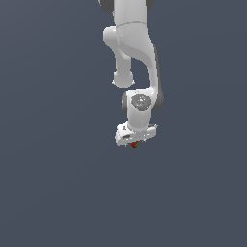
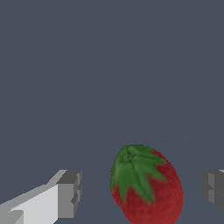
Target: Pick up the object and move it to a goal position.
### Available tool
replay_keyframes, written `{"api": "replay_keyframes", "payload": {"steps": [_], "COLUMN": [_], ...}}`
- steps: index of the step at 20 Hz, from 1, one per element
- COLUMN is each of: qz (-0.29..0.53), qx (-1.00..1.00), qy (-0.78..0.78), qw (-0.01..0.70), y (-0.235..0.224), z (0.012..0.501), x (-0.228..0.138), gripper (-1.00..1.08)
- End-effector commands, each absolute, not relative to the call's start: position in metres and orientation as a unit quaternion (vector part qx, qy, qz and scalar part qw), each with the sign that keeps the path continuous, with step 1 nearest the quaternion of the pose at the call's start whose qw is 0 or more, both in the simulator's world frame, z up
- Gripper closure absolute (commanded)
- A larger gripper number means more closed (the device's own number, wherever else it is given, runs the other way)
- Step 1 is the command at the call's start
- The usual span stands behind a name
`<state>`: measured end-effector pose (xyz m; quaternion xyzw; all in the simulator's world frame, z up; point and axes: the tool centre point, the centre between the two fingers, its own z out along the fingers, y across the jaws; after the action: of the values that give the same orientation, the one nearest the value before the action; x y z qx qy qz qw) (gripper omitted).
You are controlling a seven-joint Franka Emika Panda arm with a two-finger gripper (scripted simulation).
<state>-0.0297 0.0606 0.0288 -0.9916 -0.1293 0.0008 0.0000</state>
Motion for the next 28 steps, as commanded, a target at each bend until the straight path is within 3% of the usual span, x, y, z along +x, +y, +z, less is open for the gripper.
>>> {"api": "replay_keyframes", "payload": {"steps": [1, 3, 4, 18, 28], "qz": [0.000, 0.000, 0.000, 0.000, 0.000], "qx": [-0.992, -0.992, -0.992, -0.992, -0.992], "qy": [-0.129, -0.129, -0.129, -0.130, -0.130], "qw": [0.000, 0.000, 0.000, 0.000, 0.000], "y": [0.061, 0.061, 0.061, 0.062, 0.077], "z": [0.023, 0.023, 0.023, 0.027, 0.071], "x": [-0.029, -0.029, -0.029, -0.027, -0.006], "gripper": [-0.92, -0.92, 1.08, 1.08, 1.08]}}
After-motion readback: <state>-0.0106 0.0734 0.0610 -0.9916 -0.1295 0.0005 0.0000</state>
